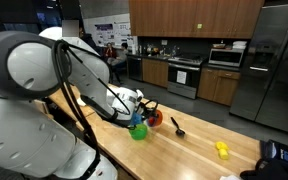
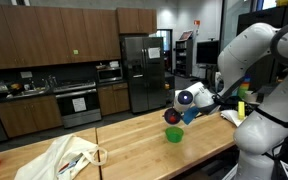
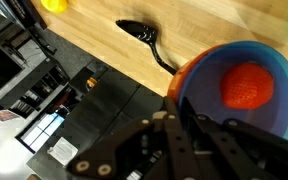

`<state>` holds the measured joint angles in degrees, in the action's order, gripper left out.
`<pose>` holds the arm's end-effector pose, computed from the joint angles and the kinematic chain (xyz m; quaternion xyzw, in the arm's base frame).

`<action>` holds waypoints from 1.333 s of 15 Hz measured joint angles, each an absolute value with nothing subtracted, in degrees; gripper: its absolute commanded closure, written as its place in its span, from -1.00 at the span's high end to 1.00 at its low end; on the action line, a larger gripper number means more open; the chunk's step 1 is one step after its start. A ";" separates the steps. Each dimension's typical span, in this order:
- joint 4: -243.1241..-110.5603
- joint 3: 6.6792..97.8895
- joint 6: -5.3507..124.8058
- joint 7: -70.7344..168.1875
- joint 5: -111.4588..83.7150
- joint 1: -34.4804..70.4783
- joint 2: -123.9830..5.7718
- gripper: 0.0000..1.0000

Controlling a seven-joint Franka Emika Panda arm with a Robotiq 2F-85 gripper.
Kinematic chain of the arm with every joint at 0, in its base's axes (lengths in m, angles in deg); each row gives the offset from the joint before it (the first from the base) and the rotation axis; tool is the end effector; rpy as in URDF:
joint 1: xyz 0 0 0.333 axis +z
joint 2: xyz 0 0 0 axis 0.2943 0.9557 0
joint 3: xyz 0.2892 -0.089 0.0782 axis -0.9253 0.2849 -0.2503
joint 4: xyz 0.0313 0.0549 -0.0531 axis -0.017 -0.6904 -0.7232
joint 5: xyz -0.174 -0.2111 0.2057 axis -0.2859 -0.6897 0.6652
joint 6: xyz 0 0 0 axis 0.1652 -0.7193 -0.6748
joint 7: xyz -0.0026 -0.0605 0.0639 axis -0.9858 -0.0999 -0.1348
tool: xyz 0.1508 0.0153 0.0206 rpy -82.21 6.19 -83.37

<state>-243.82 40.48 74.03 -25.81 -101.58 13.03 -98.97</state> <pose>0.3636 0.0168 0.3429 0.8899 0.0233 0.3438 0.2989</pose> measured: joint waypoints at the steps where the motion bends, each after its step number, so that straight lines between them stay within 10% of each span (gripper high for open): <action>1: -243.83 40.48 74.05 -26.27 -102.18 13.01 -98.97 -0.96; 20: -243.78 35.93 78.49 -58.44 -140.32 5.61 -98.99 -0.96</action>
<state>-243.78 35.93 78.49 -58.44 -140.32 5.61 -98.99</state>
